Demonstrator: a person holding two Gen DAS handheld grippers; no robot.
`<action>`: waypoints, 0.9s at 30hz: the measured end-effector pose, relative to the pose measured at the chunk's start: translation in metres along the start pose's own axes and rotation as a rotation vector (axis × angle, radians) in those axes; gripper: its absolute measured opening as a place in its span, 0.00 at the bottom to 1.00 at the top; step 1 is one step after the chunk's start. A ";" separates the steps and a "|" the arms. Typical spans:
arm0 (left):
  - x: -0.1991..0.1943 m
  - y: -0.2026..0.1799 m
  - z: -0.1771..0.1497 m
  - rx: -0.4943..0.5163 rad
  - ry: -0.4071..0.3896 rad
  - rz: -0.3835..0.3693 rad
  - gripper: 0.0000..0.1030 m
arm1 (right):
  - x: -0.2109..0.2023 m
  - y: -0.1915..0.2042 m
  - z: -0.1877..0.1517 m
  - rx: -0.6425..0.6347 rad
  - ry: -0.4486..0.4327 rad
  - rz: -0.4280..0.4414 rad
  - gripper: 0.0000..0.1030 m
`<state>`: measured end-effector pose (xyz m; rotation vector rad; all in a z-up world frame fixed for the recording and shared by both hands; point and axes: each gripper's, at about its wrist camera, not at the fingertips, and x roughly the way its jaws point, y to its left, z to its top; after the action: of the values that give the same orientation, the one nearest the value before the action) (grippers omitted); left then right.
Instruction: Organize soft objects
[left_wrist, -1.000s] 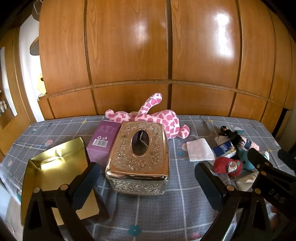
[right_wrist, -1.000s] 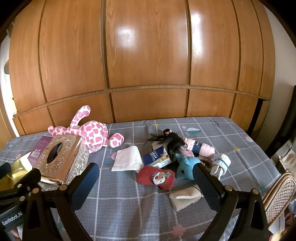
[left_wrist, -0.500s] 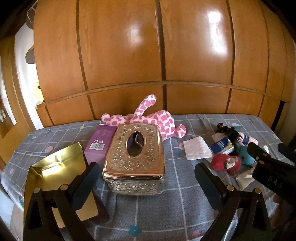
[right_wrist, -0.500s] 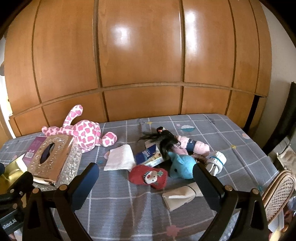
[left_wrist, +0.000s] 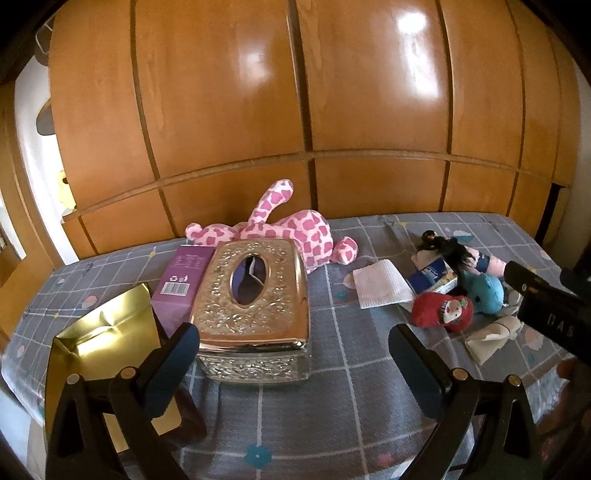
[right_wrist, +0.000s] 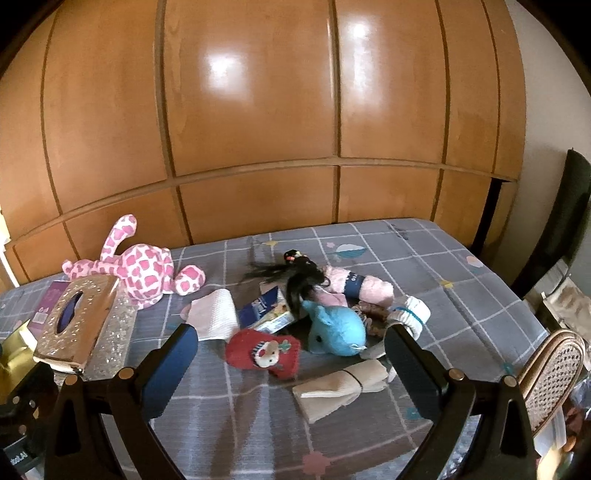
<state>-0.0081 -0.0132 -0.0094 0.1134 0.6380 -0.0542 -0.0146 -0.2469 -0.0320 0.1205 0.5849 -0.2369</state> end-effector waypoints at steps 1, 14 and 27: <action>0.000 -0.001 0.000 0.004 0.002 -0.001 1.00 | 0.001 -0.003 0.000 0.003 0.001 -0.005 1.00; 0.009 -0.022 -0.001 0.054 0.031 -0.053 1.00 | 0.008 -0.044 0.003 0.081 0.014 -0.059 1.00; 0.046 -0.067 0.006 0.127 0.228 -0.373 0.99 | 0.030 -0.106 0.002 0.212 0.086 -0.104 1.00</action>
<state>0.0268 -0.0808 -0.0378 0.1232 0.8781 -0.4469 -0.0163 -0.3551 -0.0523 0.3069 0.6517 -0.3962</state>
